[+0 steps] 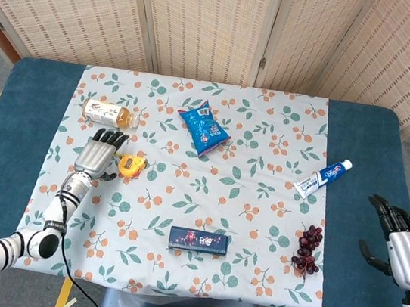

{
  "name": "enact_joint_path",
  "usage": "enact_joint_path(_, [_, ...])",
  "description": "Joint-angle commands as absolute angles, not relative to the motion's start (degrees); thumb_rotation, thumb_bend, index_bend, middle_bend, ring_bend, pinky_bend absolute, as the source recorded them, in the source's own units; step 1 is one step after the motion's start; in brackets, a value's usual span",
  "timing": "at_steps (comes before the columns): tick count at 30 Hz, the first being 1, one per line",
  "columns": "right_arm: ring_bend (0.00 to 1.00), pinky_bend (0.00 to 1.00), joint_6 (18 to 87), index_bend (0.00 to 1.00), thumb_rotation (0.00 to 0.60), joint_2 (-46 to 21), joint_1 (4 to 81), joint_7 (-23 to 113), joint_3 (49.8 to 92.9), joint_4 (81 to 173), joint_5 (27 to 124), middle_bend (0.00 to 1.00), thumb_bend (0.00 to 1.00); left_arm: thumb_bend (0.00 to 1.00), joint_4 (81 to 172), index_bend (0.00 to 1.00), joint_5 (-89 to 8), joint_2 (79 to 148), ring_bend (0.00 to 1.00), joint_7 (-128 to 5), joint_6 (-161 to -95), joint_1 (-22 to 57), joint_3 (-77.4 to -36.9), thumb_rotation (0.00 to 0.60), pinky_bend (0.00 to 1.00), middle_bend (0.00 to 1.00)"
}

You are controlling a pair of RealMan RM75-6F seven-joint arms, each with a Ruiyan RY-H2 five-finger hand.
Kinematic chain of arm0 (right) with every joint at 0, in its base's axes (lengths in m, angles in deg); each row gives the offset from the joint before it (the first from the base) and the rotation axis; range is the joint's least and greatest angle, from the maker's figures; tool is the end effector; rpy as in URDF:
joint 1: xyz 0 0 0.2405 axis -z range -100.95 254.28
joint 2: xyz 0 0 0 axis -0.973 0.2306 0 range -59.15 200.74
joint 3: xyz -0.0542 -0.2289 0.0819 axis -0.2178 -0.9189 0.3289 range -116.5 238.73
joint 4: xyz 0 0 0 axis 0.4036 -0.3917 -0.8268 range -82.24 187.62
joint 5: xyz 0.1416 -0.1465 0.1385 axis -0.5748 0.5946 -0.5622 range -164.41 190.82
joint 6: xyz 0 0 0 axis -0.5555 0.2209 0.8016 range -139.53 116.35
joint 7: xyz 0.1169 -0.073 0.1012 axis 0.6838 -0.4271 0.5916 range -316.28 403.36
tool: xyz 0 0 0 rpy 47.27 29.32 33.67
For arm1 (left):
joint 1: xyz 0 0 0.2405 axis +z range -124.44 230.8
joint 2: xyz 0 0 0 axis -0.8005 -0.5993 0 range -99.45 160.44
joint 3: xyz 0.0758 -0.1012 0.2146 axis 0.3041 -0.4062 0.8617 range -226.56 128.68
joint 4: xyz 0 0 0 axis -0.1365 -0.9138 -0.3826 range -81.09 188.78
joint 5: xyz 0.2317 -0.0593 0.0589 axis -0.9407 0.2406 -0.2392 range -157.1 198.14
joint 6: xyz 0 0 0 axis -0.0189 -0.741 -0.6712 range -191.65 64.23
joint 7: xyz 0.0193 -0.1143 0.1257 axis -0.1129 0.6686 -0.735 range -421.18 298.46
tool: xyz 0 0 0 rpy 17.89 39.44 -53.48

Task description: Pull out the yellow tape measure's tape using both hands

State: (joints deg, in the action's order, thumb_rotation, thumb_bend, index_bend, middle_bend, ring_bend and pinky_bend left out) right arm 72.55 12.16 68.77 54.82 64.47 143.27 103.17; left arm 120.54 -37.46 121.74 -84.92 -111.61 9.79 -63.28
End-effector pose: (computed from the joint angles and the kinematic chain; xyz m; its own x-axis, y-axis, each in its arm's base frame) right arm -0.3137 -0.2306 0.1525 0.3361 0.0035 0.9418 -0.9348 -0.1209 0.3340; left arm -0.2018 0.4382 -0.0380 0.5744 0.2230 0.7876 0.8173 -0.2108 -0.5363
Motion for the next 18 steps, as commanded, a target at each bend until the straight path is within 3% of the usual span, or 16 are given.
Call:
enact_joint_path(1, [0.21,0.15,72.47,0.11,0.600,12.08,68.83,54.92,64.42,143.15,103.02,0.12,0.41,0.26,119.01,0.14,-36.66,123.26,0.11,-85.48,-111.44,9.23,-62.62,0.600,0.01,0.12])
enact_joint_path(10, [0.21,0.15,72.34,0.11,0.600,11.90,68.87,55.02,64.42,142.72,102.78,0.12,0.41,0.26,114.34,0.25,-35.12,127.76,0.18,-83.95,-111.27,7.70,-63.09,0.600,0.04,0.18])
enact_joint_path(18, [0.21,0.15,72.33,0.11,0.600,11.68,69.15,55.59,64.28,141.92,102.46,0.12,0.41,0.26,111.27,0.28,-33.10,129.62,0.23,-83.91,-110.22,6.71,-63.55,0.600,0.07,0.24])
